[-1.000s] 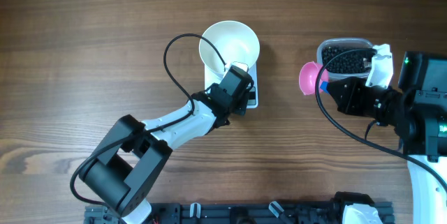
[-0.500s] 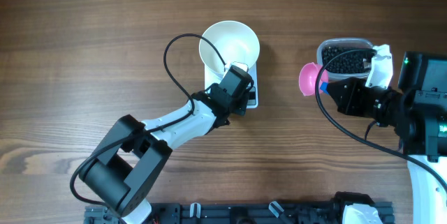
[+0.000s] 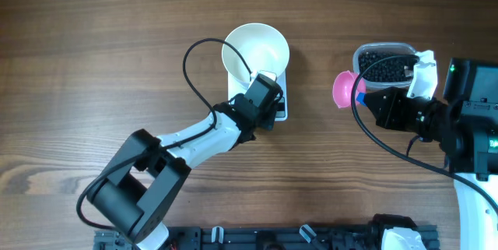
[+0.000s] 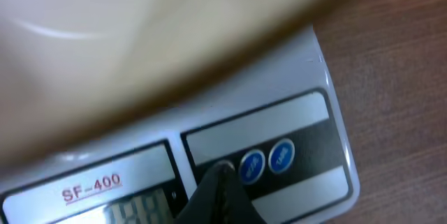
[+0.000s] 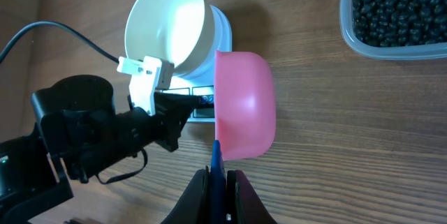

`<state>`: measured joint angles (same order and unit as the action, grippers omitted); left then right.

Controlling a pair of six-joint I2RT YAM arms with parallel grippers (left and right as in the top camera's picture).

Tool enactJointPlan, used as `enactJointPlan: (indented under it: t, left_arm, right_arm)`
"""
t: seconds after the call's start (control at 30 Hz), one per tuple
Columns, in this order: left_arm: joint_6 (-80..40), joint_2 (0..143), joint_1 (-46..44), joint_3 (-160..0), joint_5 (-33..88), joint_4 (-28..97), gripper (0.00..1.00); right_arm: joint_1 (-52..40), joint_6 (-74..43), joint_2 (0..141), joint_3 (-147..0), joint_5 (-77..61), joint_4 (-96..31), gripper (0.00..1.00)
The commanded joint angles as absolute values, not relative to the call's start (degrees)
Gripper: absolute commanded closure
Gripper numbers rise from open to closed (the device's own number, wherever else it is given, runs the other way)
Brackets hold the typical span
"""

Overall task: Scoop item into bowl and weigh 150g on scale
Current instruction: 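Withdraw the left gripper from the scale to the left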

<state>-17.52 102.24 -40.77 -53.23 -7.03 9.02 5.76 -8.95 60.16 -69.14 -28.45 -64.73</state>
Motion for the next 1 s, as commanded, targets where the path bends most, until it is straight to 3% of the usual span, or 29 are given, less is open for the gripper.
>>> enactJointPlan:
  t: [0.0, 0.23, 0.43, 0.83, 0.87, 0.97]
  left_arm:
    - [-16.64, 95.53, -40.99, -51.66, -6.48, 11.84, 0.96]
    - [-15.20, 78.30, -37.91, -51.66, -6.48, 21.54, 0.96]
    - [-15.05, 69.45, -28.53, -51.64, -4.69, 32.80, 0.96]
    - [9.78, 69.45, -12.71, -43.20, 16.19, 32.14, 0.96]
    - [11.60, 69.47, -11.92, -42.74, 16.34, 32.12, 0.95]
    - [19.73, 71.18, -11.68, -42.19, 16.27, 30.68, 0.78]
  right_arm:
    - [5.41, -9.10, 60.18, -69.73, -28.45, -64.79, 0.95]
    - [5.41, -9.15, 60.18, -69.73, -28.47, -64.93, 0.96]
    - [5.41, -9.10, 60.18, -69.73, -28.42, -64.75, 0.96]
    - [5.41, -9.13, 60.18, -69.73, -28.27, -64.07, 0.96]
    - [5.41, -9.15, 60.18, -69.73, -28.27, -64.07, 0.96]
    - [5.41, -9.17, 60.18, -69.73, -28.29, -63.88, 0.96]
